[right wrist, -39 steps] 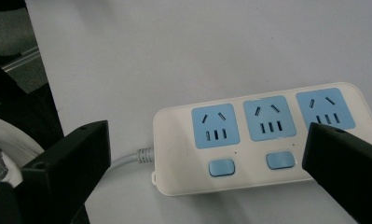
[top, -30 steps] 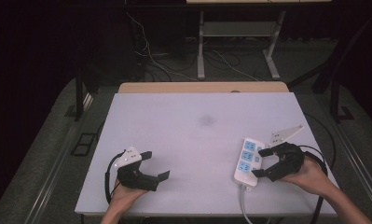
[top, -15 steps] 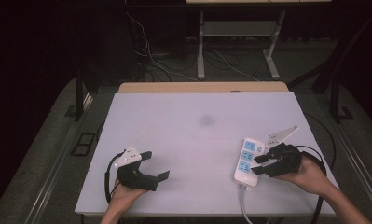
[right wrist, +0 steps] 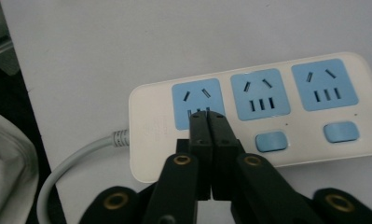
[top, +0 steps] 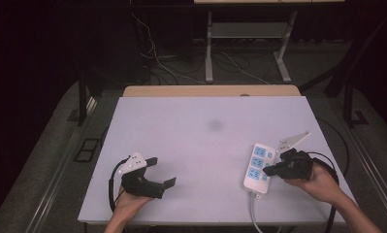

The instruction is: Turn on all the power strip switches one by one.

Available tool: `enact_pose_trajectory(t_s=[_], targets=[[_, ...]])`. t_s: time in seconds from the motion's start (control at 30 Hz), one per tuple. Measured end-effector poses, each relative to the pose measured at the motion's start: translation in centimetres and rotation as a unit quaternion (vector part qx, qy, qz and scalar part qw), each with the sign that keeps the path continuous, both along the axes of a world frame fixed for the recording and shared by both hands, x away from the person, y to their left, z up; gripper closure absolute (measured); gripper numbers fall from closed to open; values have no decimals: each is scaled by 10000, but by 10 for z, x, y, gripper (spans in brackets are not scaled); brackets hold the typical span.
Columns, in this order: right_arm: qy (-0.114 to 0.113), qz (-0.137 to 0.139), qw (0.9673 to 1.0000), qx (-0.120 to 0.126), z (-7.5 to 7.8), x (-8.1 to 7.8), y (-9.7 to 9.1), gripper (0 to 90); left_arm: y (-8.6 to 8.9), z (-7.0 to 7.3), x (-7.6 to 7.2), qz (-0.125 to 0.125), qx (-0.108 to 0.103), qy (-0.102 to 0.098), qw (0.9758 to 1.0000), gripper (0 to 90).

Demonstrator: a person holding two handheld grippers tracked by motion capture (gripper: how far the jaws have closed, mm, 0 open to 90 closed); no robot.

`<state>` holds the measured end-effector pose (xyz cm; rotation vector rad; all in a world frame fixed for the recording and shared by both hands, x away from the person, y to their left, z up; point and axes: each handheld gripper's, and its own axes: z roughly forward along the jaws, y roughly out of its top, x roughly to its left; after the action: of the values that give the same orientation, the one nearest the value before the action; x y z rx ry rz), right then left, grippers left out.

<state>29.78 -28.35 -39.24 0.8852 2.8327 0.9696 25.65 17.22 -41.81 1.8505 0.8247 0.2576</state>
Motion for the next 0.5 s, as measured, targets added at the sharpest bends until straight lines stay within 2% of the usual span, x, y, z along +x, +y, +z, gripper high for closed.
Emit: enact_pose_trajectory(t_s=[0.13,0.5], targets=[[129,-31,9999,-7,-5,2,-2,898,0,0,0,-4,4,-1,10000,0],[265,-37,9996,47,-9,6,0,898,3,1,0,55,8,-9,10000,0]])
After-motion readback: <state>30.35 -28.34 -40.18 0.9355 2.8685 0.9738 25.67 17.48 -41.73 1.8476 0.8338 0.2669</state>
